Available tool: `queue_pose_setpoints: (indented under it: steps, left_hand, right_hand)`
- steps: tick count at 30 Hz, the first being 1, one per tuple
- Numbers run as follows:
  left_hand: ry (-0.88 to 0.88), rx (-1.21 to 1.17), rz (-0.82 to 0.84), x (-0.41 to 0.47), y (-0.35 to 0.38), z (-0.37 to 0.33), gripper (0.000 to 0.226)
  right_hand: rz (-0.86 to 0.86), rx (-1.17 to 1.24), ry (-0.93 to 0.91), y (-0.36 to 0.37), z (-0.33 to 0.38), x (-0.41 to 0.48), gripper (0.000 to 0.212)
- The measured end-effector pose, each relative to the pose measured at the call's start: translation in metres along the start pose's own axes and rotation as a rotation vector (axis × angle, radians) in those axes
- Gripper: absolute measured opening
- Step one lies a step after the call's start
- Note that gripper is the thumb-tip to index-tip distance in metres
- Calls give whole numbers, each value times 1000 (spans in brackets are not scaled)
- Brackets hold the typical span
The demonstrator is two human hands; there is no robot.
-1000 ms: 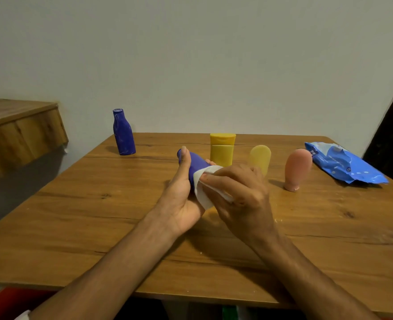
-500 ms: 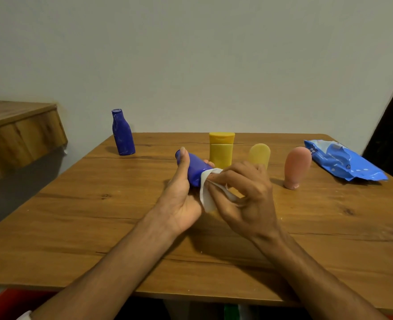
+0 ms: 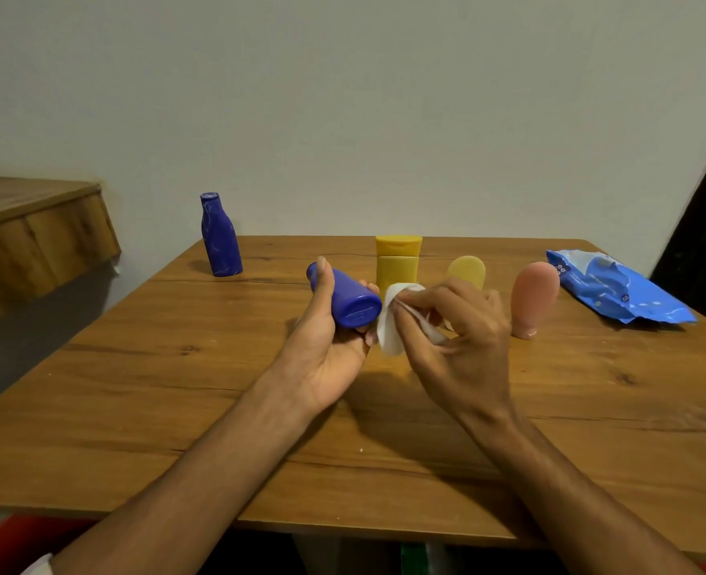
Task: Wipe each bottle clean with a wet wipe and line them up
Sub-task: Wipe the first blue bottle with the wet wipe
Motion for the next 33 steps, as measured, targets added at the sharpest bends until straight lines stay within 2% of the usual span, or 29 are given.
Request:
queue_pose_setpoints:
  steps: [3,9,14,18,23,25,29,33]
  left_hand:
    - [-22,24,-3,0,-1,-1,60]
    - [-81,77,11,-1,-3,1,70]
    - [-70,65,18,-3,-1,3,71]
    - [-110,90,34,-5,-1,8,73]
    - [-51,113,-1,-3,-1,4,70]
    - [-69,128,8,-3,-1,6,70]
    - [-117,154,13,-4,-2,9,72]
    - [-113,107,28,-4,2,5,72]
  right_hand:
    - [-14,35,-24,-1,4,0,18]
    - [86,56,-146,10,17,-5,22]
    - [58,27,-147,7,16,-4,27]
    - [57,53,-232,9,23,-4,22]
    - [-28,-19,-165,2,13,-1,26]
    - [-45,1,-190,3,15,-3,23]
    - [7,92,-252,9,22,-7,21]
    - [51,124,-197,7,18,-5,25]
Point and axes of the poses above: each hand's wrist, its own x-axis towards the middle knuckle, its own y-axis out of the palm, z = x × y, the point moved 6 cm from there along x, towards the middle knuckle, and after that the axes turned 2 degrees about -y, right-handed, at the moved point
